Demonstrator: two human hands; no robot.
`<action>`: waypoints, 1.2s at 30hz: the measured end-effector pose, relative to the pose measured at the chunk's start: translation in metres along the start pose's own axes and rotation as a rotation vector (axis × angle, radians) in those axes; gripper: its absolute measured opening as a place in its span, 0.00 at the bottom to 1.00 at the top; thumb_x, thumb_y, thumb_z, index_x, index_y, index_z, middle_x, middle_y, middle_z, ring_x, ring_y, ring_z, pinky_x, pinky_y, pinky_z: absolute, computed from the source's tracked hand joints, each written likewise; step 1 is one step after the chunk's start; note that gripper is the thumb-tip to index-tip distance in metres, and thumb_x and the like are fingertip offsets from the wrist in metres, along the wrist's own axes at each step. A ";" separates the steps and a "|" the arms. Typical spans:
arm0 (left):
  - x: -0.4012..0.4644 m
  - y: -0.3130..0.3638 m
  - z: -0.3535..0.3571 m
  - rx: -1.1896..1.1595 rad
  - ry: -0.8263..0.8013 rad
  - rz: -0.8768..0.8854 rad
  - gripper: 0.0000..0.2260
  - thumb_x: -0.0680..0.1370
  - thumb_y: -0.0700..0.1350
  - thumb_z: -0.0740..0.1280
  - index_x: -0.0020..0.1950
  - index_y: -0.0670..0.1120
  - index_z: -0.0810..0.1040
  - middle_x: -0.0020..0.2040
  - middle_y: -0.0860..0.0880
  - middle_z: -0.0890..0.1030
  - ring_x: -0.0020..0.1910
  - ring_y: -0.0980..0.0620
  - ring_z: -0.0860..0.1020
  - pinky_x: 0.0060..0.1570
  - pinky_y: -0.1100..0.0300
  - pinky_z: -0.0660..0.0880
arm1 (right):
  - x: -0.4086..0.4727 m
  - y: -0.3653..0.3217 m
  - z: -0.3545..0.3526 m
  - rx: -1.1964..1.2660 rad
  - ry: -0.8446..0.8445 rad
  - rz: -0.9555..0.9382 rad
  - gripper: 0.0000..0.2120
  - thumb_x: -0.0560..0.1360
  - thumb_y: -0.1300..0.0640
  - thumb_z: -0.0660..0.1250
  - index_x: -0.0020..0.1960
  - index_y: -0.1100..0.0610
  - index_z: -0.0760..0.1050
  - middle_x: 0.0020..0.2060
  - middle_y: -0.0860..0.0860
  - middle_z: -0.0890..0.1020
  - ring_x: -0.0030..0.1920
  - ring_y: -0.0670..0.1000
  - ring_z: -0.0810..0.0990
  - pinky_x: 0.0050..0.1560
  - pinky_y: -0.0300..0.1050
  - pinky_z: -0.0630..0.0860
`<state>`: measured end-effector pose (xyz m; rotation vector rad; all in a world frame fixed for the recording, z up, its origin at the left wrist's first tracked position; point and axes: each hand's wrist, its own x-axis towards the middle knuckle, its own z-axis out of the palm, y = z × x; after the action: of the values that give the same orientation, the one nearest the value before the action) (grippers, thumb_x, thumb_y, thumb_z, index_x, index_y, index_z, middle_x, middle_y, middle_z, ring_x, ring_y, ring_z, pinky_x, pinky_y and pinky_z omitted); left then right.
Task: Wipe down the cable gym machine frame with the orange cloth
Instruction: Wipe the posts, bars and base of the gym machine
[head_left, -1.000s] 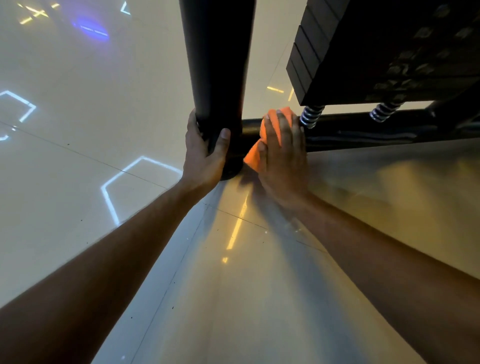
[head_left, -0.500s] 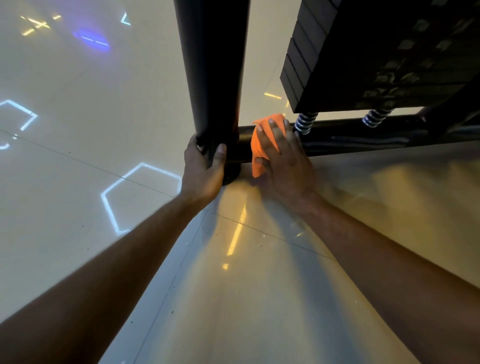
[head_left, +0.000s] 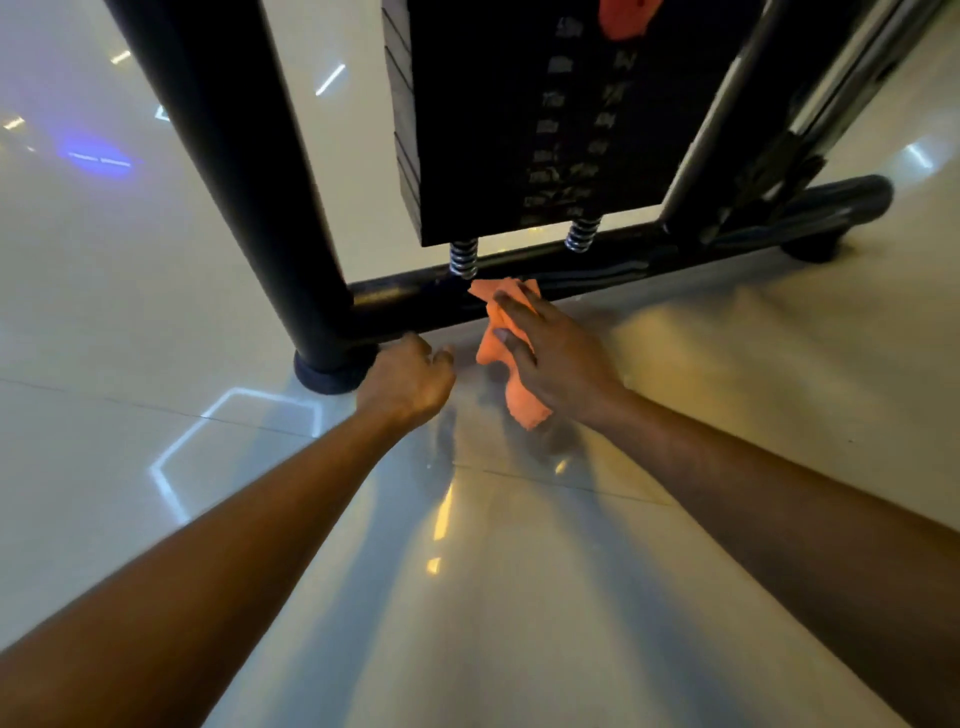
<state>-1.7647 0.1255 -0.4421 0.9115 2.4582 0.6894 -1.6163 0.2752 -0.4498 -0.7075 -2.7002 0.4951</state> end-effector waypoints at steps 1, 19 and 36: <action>-0.001 0.010 0.003 -0.005 0.020 0.027 0.22 0.84 0.63 0.60 0.53 0.45 0.80 0.54 0.44 0.86 0.50 0.43 0.83 0.49 0.50 0.78 | -0.004 0.006 -0.008 0.001 0.017 0.026 0.25 0.89 0.48 0.59 0.86 0.50 0.63 0.86 0.51 0.61 0.83 0.57 0.64 0.73 0.55 0.71; 0.088 0.001 -0.016 0.181 0.266 0.431 0.13 0.86 0.47 0.62 0.67 0.45 0.79 0.59 0.43 0.77 0.56 0.42 0.76 0.52 0.50 0.70 | 0.053 0.036 0.067 -0.182 0.263 -0.028 0.27 0.90 0.50 0.57 0.86 0.57 0.61 0.86 0.59 0.58 0.87 0.63 0.53 0.84 0.65 0.56; 0.110 -0.013 -0.025 0.143 0.063 0.498 0.26 0.80 0.46 0.56 0.77 0.46 0.75 0.70 0.44 0.80 0.67 0.41 0.77 0.66 0.47 0.74 | 0.061 0.043 0.105 -0.197 0.366 0.029 0.33 0.89 0.44 0.61 0.87 0.59 0.57 0.87 0.62 0.54 0.87 0.66 0.48 0.83 0.72 0.50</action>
<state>-1.8610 0.1851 -0.4534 1.6104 2.3701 0.7129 -1.6890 0.3153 -0.5487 -0.8014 -2.4138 0.0908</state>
